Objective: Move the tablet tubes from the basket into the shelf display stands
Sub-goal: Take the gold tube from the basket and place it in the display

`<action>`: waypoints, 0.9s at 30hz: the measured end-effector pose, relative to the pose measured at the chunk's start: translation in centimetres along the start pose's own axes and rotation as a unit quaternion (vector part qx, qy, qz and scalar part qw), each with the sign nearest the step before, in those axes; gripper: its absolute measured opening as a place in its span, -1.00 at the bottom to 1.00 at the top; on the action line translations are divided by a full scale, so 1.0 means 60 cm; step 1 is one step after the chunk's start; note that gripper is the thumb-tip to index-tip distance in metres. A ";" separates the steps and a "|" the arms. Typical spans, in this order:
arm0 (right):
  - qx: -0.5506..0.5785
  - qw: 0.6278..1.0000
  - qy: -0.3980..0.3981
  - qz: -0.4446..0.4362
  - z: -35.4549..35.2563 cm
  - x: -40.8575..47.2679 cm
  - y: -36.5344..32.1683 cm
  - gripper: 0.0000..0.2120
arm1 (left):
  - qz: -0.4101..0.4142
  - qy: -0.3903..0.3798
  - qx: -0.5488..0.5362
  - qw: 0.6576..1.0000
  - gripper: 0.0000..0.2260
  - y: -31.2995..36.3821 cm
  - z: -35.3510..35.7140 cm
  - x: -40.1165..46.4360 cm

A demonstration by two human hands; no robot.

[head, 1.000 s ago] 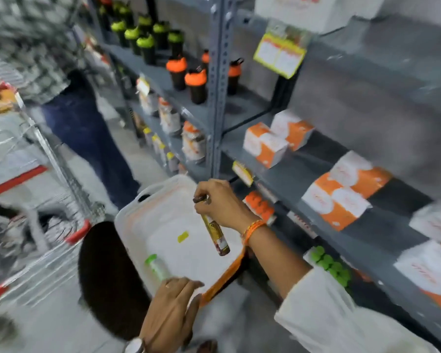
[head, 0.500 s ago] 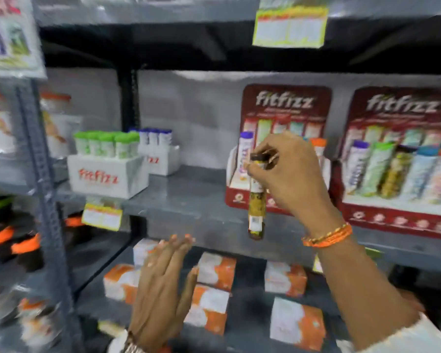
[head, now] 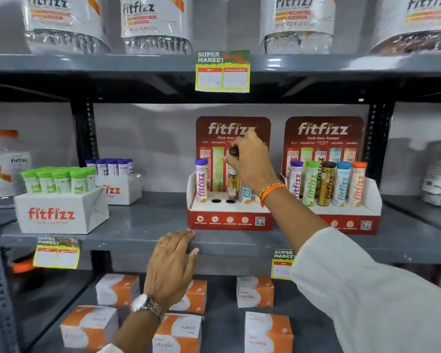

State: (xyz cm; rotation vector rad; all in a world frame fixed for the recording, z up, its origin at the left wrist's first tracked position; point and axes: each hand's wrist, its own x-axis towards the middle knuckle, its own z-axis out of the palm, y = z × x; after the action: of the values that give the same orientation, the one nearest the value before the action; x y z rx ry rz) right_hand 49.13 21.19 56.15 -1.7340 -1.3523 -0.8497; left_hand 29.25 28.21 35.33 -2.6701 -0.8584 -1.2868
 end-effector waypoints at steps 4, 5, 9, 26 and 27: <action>-0.006 1.000 -0.012 0.006 0.013 -0.001 -0.004 -0.70 | 0.009 0.002 0.009 1.000 -0.57 0.000 -0.003 -0.001; -0.006 1.000 -0.013 0.010 0.014 0.000 -0.005 -0.69 | 0.009 0.001 0.008 1.000 -0.57 0.000 -0.004 -0.001; -0.023 0.999 -0.025 0.012 0.017 0.010 -0.016 -0.69 | 0.009 -0.003 0.004 1.000 -0.58 -0.002 -0.002 -0.001; -0.021 0.981 -0.184 0.059 0.001 0.033 -0.026 -0.72 | 0.019 -0.010 0.004 1.000 -0.53 -0.010 0.003 -0.004; -0.015 0.980 -0.190 0.060 0.001 0.035 -0.027 -0.69 | 0.019 -0.009 0.003 1.000 -0.54 -0.011 0.004 -0.004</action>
State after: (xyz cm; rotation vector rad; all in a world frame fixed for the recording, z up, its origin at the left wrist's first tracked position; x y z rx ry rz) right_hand 48.00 22.46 58.19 -2.0529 -1.4612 -0.4873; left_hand 28.98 28.73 34.89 -2.6837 -0.8080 -1.2528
